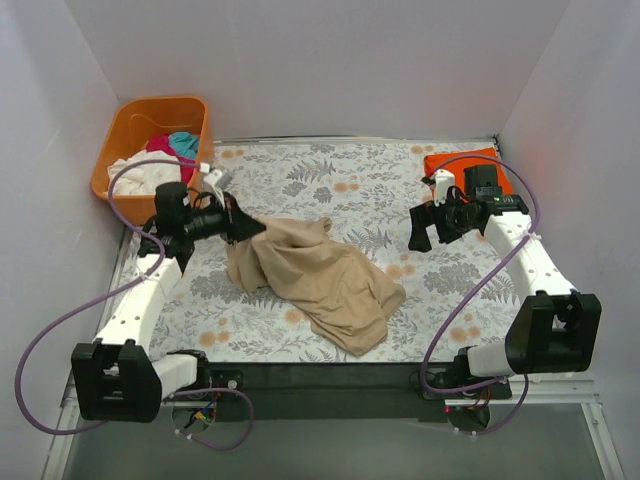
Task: Fold and stack the t-shirts
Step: Move the tshirt to the center of the board
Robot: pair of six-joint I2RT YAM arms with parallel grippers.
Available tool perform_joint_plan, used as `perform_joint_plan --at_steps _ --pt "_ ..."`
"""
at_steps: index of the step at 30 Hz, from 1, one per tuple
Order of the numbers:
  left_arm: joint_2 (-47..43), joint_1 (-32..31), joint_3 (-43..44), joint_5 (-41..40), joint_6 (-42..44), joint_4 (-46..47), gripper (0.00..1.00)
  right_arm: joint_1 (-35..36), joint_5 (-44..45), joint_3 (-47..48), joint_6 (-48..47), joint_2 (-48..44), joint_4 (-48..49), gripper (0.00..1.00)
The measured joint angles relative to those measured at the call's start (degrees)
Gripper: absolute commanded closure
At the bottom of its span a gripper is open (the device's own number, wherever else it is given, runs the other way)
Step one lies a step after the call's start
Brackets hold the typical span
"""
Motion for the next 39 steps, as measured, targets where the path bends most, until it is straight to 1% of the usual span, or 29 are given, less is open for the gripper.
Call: perform_joint_plan --at_steps 2,3,4,5,7,8,9,11,12,13,15,16,18,21,24,27,30,33,36,37,39 --pt "-1.7 0.1 -3.1 -1.8 11.7 -8.7 0.99 0.0 -0.5 0.0 -0.8 0.2 -0.8 0.05" --pt "-1.9 0.1 -3.6 -3.1 16.7 -12.5 0.96 0.0 -0.7 0.0 -1.3 0.5 -1.3 0.07" --pt "-2.0 0.1 -3.7 -4.7 21.9 -16.3 0.82 0.1 -0.9 0.0 -1.7 1.0 -1.8 0.1" --pt "-1.9 0.1 -3.7 -6.5 27.5 -19.9 0.77 0.1 -0.9 0.0 -2.0 1.4 -2.3 0.13" --pt "-1.0 0.2 -3.7 -9.7 36.2 -26.2 0.66 0.7 -0.9 -0.3 -2.7 2.7 -2.8 0.16" --pt "0.1 0.4 -3.6 -11.1 40.5 -29.7 0.49 1.0 -0.9 -0.5 -2.9 3.5 -3.3 0.19" --pt "1.9 0.8 -3.3 -12.2 44.7 -33.0 0.43 1.4 -0.7 -0.7 -3.1 4.2 -3.6 0.21" --pt "6.2 2.1 -2.4 -13.7 50.6 -39.0 0.38 2.5 -0.5 -1.5 -3.5 5.7 -4.0 0.26" --pt "8.3 3.0 -1.4 -13.9 52.5 -41.7 0.36 3.2 -0.4 -2.0 -3.7 6.4 -4.1 0.28" --pt "9.7 3.3 -0.3 -13.9 53.5 -43.3 0.35 3.7 -0.2 -2.4 -3.7 6.9 -4.4 0.32" --pt "12.2 4.5 3.6 -13.5 53.6 -44.3 0.34 4.7 0.2 -3.1 -4.0 8.1 -5.0 0.36" --pt "13.1 4.5 6.2 -13.0 52.0 -43.5 0.34 5.2 0.2 -3.3 -3.9 8.7 -5.2 0.38" --pt "14.4 3.7 10.5 -12.2 49.3 -40.3 0.34 6.0 0.2 -3.8 -3.9 10.1 -5.2 0.39" --pt "18.6 0.0 16.4 -13.5 42.4 -31.8 0.33 6.8 0.2 -4.2 -3.9 12.6 -5.1 0.41" --pt "25.3 -2.7 21.4 -15.9 36.9 -25.8 0.32 7.6 0.2 -4.2 -3.6 15.2 -4.9 0.43" --pt "33.5 -3.7 26.0 -18.6 32.3 -22.1 0.28 9.1 0.4 -4.2 -3.2 17.7 -4.9 0.43" --pt "38.7 -4.0 27.2 -21.2 29.8 -20.1 0.26 11.1 0.4 -4.2 -3.0 19.1 -4.8 0.43" --pt "41.6 -4.8 27.2 -23.6 28.3 -19.4 0.26 13.1 0.3 -4.2 -3.0 19.4 -4.8 0.44" --pt "43.7 -6.6 27.2 -25.8 27.2 -18.0 0.26 14.6 0.2 -4.5 -2.9 20.1 -4.5 0.47" --pt "44.3 -7.2 27.2 -26.6 26.8 -17.2 0.26 14.9 0.1 -4.7 -2.8 20.5 -4.7 0.53" --pt "45.4 -8.0 27.2 -28.0 26.3 -16.1 0.26 15.0 0.0 -4.9 -2.9 20.7 -4.8 0.61"
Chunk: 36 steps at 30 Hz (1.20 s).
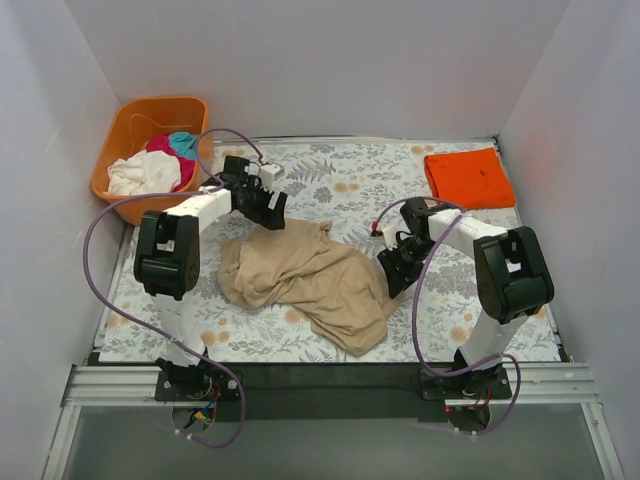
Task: Fold and stack the t-shirts
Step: Move the tshirt to the center of the board
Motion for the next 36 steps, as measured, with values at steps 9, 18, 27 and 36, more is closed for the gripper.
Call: perform_joint_plan --at_steps 9,18,27,36 --pt "3.7 -2.2 0.2 -4.1 -1.4 4.3 0.56 -1.5 5.0 1.5 -0.2 1.3 -0.3 0.99" --pt "3.8 -3.4 5.8 -3.3 -3.9 3.0 1.0 -10.8 12.9 20.1 -2.6 4.4 -0.2 0.99" --pt "-19.2 1.0 -8.2 6.7 10.2 -3.0 1.0 -11.4 13.6 14.6 -10.8 -2.4 -0.3 0.99" --pt "-41.8 0.0 -42.5 5.6 37.3 -14.8 0.76 -7.7 17.2 -8.5 -21.3 -10.3 -2.3 0.99"
